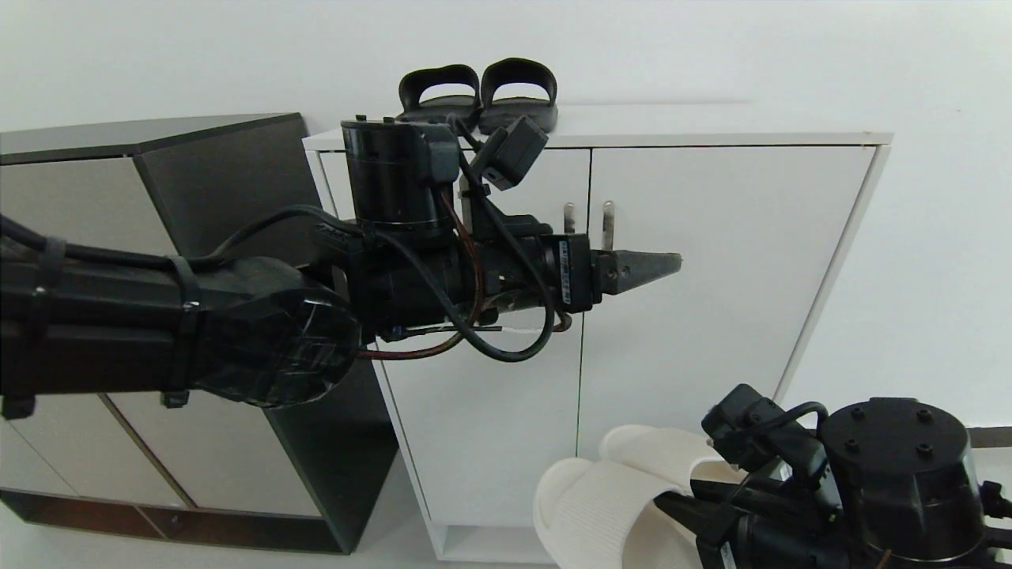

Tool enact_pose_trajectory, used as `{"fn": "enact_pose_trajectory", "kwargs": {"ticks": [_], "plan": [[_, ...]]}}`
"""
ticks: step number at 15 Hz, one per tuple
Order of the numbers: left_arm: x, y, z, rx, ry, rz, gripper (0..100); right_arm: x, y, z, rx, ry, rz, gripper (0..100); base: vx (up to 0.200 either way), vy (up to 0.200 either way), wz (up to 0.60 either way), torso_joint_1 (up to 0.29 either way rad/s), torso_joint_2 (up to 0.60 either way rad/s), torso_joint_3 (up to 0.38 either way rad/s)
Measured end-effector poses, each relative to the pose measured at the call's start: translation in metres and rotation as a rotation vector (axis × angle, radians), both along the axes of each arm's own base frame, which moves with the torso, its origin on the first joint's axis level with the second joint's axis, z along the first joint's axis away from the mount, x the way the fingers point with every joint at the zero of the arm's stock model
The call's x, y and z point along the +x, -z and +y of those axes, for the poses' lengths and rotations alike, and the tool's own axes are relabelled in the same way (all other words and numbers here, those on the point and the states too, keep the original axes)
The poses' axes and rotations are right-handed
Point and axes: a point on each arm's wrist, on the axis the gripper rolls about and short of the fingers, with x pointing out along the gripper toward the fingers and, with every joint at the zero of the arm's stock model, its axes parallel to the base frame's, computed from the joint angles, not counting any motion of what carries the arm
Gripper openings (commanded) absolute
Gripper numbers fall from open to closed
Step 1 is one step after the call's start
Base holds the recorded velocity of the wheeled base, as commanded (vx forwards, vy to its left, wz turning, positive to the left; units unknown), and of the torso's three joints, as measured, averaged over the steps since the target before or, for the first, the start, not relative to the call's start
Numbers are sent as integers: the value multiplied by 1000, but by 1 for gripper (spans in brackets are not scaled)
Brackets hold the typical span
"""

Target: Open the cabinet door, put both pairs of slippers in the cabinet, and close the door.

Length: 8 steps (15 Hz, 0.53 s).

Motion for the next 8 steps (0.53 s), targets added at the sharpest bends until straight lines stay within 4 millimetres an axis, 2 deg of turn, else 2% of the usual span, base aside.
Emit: {"fn": "enact_pose_trajectory", "kwargs": {"ticks": [2, 8], "plan": [[7, -3, 0, -29, 33, 32, 100, -1, 1, 0, -19, -13, -10, 0, 0, 0, 0, 0, 0, 0], [27, -3, -6, -39, -101, 15, 100, -3, 3, -2, -24, -16, -7, 0, 0, 0, 0, 0, 0, 0]]}}
